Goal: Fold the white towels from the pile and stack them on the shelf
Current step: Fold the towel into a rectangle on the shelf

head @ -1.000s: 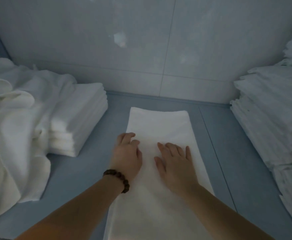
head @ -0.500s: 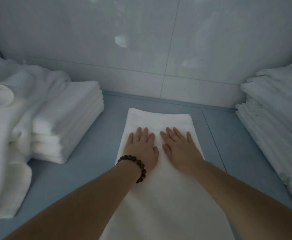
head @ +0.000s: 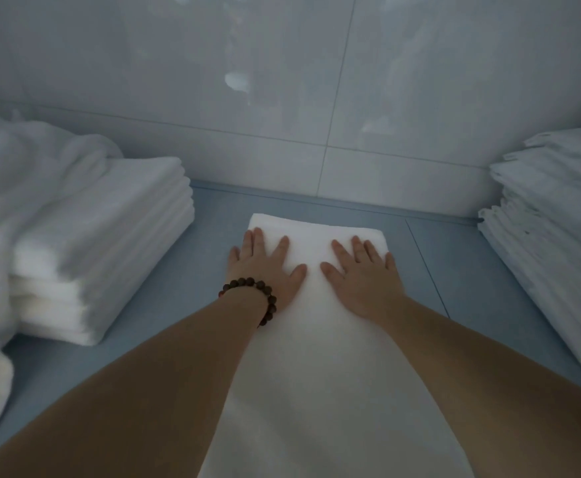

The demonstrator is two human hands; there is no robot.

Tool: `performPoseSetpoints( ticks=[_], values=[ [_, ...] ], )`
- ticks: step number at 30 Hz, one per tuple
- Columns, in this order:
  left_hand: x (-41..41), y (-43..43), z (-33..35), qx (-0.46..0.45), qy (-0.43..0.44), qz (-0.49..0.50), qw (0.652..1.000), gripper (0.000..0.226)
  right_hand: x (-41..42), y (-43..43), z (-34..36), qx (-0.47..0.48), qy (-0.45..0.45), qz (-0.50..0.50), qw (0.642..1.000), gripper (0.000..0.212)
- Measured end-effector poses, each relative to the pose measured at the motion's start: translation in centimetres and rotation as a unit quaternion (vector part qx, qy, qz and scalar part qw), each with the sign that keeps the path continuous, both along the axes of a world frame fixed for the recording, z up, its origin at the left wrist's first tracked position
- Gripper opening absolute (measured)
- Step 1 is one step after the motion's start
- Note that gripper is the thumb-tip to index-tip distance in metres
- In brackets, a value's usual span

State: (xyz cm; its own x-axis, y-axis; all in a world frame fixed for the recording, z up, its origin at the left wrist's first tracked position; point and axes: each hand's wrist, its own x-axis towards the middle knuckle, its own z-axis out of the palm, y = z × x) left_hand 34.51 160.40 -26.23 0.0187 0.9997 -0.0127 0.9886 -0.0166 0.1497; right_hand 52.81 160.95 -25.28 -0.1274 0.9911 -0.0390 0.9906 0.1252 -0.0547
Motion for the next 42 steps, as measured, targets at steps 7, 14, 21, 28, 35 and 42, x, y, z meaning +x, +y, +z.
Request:
performPoseSetpoints(
  ticks=[7, 14, 21, 28, 35, 42],
  values=[
    [1.1, -2.5, 1.0, 0.015, 0.031, -0.067, 0.997, 0.057, -1.3, -2.9, 0.2, 0.011, -0.017, 0.003, 1.000, 0.060],
    [2.6, -10.6, 1.0, -0.026, 0.015, -0.099, 0.995, 0.055, -1.9, -10.2, 0.2, -0.004, 0.010, 0.044, 0.999, 0.054],
    [2.4, -20.1, 1.5, -0.030, -0.001, -0.094, 0.995, 0.055, -1.8, -19.4, 0.6, -0.010, 0.028, 0.056, 0.998, 0.055],
    [1.8, -25.2, 1.5, -0.013, 0.001, -0.078, 0.997, 0.058, -2.2, -25.6, 0.9, -0.021, 0.039, 0.015, 0.999, 0.058],
    [0.9, -20.7, 0.7, 0.014, 0.016, -0.091, 0.996, 0.063, -3.1, -21.9, 1.2, -0.012, 0.033, -0.014, 0.999, 0.057],
    [0.6, -16.3, 0.4, 0.013, 0.011, -0.120, 0.993, 0.065, -3.1, -17.9, 0.5, -0.004, 0.017, -0.034, 0.999, 0.058]
  ],
)
